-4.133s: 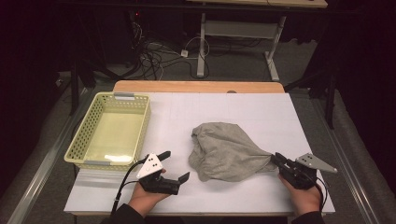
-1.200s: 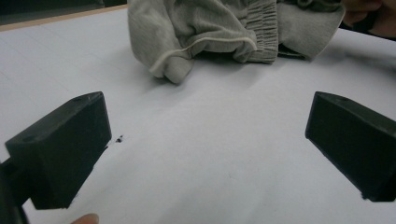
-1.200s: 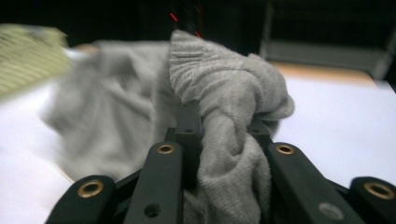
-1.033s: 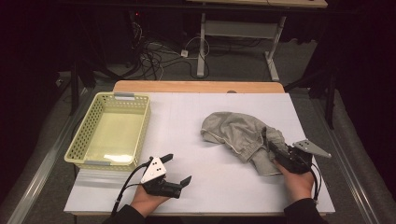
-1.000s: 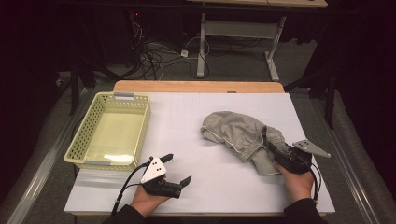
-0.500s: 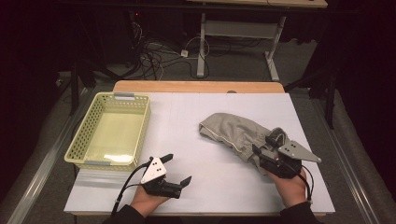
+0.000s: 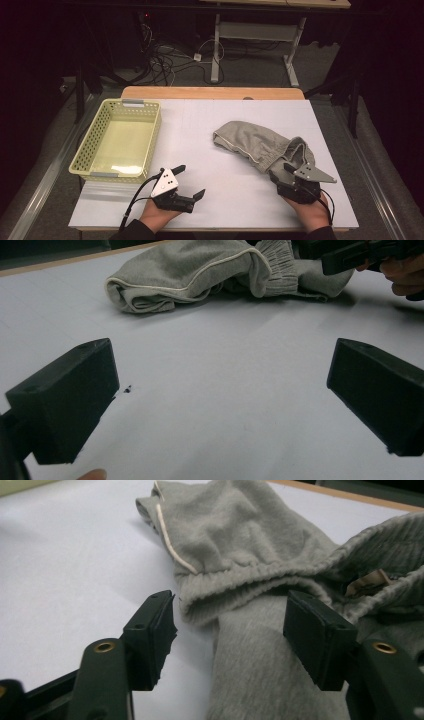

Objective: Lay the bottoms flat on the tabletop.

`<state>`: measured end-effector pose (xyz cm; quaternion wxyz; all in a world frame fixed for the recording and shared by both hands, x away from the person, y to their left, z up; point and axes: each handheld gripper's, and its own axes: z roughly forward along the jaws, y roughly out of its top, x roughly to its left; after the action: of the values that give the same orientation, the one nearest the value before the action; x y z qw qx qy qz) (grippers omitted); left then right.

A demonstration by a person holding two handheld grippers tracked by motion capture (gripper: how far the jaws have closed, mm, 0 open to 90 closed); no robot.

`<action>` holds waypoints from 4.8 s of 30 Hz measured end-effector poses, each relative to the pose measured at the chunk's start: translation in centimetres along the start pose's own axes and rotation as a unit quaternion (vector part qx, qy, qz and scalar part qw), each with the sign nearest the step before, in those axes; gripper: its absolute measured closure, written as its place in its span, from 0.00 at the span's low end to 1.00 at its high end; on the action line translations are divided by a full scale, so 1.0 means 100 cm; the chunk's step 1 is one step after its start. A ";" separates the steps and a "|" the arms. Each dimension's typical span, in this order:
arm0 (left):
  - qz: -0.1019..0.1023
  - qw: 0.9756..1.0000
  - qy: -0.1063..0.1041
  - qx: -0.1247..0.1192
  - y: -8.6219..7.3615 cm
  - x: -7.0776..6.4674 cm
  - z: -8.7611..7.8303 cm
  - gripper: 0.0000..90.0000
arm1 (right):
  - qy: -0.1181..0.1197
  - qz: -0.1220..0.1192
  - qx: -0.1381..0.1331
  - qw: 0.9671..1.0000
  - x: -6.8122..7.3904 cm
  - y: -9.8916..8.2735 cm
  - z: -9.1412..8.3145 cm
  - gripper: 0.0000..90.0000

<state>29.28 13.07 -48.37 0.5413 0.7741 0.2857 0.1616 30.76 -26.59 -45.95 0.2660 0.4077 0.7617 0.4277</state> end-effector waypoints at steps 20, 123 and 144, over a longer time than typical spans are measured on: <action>0.001 1.000 0.003 0.003 0.000 -0.001 0.001 0.00 | -0.057 -0.006 0.115 0.992 -0.012 0.004 0.047 0.39; -0.002 1.000 0.003 0.005 0.000 0.000 0.001 0.00 | -0.003 0.024 -0.088 0.996 -0.013 0.034 -0.036 0.55; 0.000 1.000 -0.002 0.004 0.000 0.000 0.001 0.00 | 0.119 -0.089 0.119 0.982 0.127 -0.005 0.029 0.22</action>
<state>29.34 13.03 -48.38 0.5384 0.7768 0.2854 0.1590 26.07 -14.68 -48.52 0.1599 0.3130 0.8665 0.3546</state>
